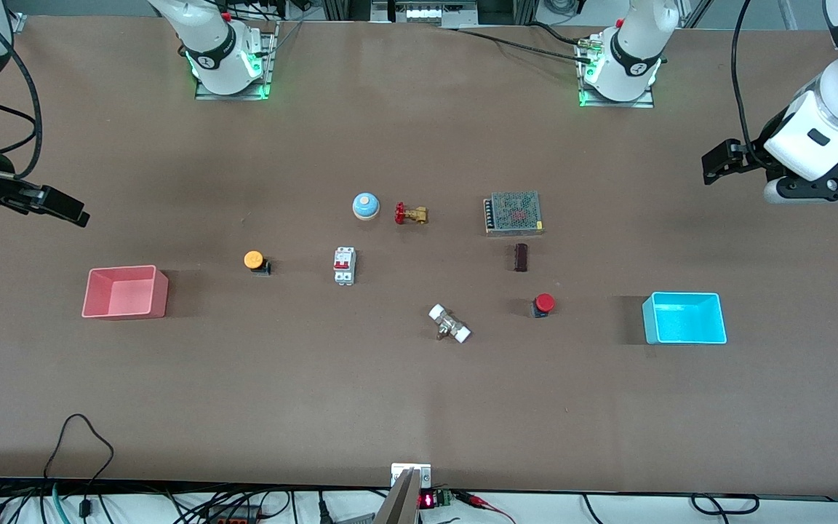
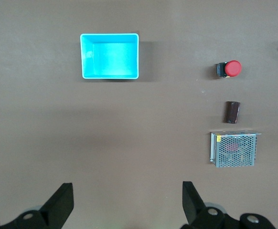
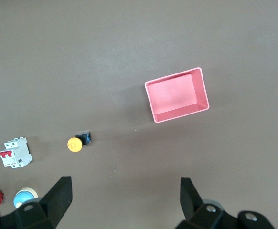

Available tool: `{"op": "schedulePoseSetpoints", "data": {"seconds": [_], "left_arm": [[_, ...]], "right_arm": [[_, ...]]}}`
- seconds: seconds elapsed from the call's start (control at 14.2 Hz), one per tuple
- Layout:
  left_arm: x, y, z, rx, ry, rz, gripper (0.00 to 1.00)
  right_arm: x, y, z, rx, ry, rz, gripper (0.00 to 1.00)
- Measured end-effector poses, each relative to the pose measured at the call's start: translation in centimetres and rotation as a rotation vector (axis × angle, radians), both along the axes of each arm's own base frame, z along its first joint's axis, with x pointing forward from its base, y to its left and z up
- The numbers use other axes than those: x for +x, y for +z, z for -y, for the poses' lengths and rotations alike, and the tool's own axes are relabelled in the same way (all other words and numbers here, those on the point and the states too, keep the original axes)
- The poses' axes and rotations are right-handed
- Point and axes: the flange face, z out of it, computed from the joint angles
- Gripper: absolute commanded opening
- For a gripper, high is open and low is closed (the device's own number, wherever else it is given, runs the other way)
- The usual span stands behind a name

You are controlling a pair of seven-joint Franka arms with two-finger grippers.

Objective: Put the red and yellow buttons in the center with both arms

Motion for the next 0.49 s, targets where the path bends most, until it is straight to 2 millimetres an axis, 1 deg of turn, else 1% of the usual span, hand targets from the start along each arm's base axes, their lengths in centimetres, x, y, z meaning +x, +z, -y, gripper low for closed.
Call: {"op": "schedulePoseSetpoints", "data": {"seconds": [0.21,0.49], "left_arm": [[0.87,0.54,0.26,-0.007,-0.006,0.073,1.0],[1.11,0.74,0.38,-0.009,-0.008,0.095,1.0]], "right_arm": [[0.02,0.02,-0.35,0.0,0.006,0.0,1.0],[0.02,0.02,-0.54,0.001,0.009,0.0,1.0]]}}
